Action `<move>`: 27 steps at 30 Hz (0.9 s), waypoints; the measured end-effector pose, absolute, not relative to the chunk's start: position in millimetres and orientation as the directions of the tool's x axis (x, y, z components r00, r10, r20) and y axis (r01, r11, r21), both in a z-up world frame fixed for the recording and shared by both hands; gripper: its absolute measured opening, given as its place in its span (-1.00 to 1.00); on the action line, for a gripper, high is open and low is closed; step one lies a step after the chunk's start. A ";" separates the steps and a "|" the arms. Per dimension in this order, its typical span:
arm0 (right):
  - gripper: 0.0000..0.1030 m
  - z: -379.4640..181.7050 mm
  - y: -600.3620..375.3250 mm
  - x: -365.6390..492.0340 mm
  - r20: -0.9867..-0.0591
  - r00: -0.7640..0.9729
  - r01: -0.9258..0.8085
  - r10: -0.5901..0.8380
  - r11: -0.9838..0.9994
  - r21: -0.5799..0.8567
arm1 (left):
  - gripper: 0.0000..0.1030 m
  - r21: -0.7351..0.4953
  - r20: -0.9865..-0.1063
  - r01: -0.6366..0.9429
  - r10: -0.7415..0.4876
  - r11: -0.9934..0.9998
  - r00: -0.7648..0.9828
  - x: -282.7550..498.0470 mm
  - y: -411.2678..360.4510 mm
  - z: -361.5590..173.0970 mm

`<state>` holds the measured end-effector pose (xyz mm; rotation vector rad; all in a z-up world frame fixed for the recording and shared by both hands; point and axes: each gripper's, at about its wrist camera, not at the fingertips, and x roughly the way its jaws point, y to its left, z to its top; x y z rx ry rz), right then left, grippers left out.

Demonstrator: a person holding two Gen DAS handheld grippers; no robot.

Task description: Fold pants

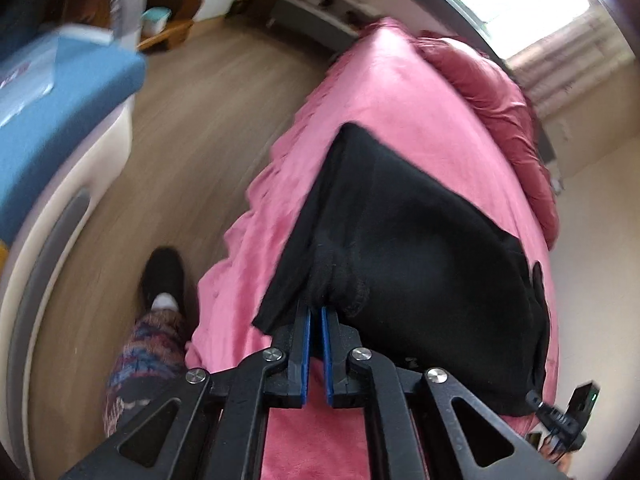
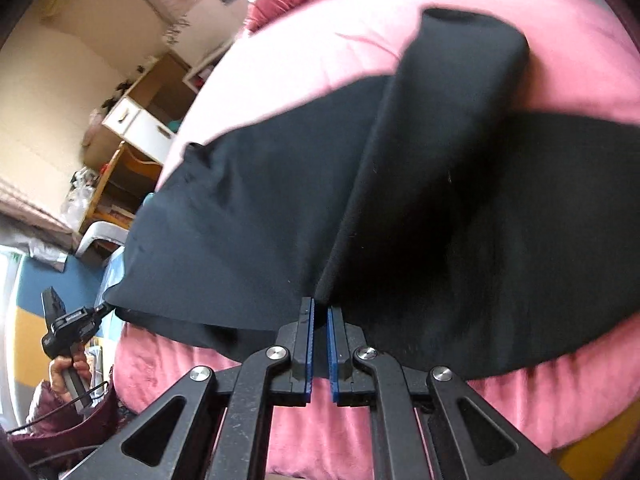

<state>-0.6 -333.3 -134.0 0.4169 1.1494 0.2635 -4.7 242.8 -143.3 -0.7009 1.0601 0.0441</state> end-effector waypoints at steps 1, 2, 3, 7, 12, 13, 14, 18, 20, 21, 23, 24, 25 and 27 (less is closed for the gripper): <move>-0.89 -138.1 -335.3 -2.4 -0.829 0.385 0.014 0.405 0.896 0.444 | -0.86 -0.517 -0.806 -0.365 -0.296 0.775 0.512 -8.1 245.4 -143.1; -0.89 -140.7 -336.2 -2.5 -0.833 0.381 0.016 0.402 0.898 0.440 | -0.86 -0.515 -0.807 -0.375 -0.287 0.771 0.517 -11.4 247.7 -141.6; -0.89 -142.2 -336.2 -2.2 -0.834 0.380 0.016 0.400 0.899 0.438 | -0.85 -0.512 -0.807 -0.386 -0.276 0.767 0.522 -14.8 250.1 -139.7; -0.89 -143.0 -339.4 0.2 -0.833 0.382 0.007 0.400 0.900 0.435 | -0.52 -0.602 -0.769 -0.465 -0.314 0.649 0.557 -28.3 272.6 -141.0; -0.89 -146.3 -338.9 0.9 -0.830 0.384 0.025 0.404 0.894 0.447 | -0.34 -0.677 -0.708 -0.475 -0.318 0.563 0.631 -35.7 277.6 -128.2; -0.89 -146.3 -339.2 0.7 -0.829 0.386 0.029 0.405 0.892 0.450 | -0.30 -0.693 -0.694 -0.468 -0.332 0.548 0.640 -33.5 275.7 -126.3; -0.89 -146.9 -338.0 1.0 -0.828 0.387 0.031 0.405 0.892 0.451 | -0.29 -0.694 -0.693 -0.465 -0.337 0.549 0.637 -28.9 272.1 -124.8; -0.89 -147.2 -340.0 2.9 -0.828 0.388 0.039 0.406 0.890 0.455 | -0.40 -0.596 -0.769 -0.473 -0.292 0.649 0.568 -7.1 251.4 -125.2; -0.89 -145.1 -339.6 3.1 -0.825 0.394 0.037 0.405 0.890 0.454 | -0.77 -0.543 -0.794 -0.446 -0.261 0.711 0.549 3.1 238.6 -124.5; -0.89 -143.6 -338.2 2.9 -0.825 0.397 0.033 0.403 0.892 0.452 | -0.85 -0.532 -0.797 -0.439 -0.253 0.724 0.549 5.3 236.0 -124.3; -0.89 -137.7 -336.1 2.2 -0.820 0.407 0.022 0.402 0.893 0.449 | -0.87 -0.527 -0.795 -0.429 -0.247 0.734 0.554 6.6 234.9 -118.6; -0.89 -132.8 -336.0 1.3 -0.814 0.416 0.016 0.405 0.892 0.452 | -0.88 -0.521 -0.794 -0.426 -0.238 0.739 0.559 6.0 235.6 -114.9; -0.89 -128.4 -335.9 0.4 -0.808 0.425 0.010 0.409 0.890 0.456 | -0.88 -0.519 -0.790 -0.419 -0.231 0.745 0.569 4.4 237.7 -110.3; -0.89 -117.9 -336.6 -2.9 -0.792 0.445 -0.004 0.417 0.886 0.464 | -0.89 -0.517 -0.786 -0.412 -0.224 0.751 0.577 2.4 241.2 -103.9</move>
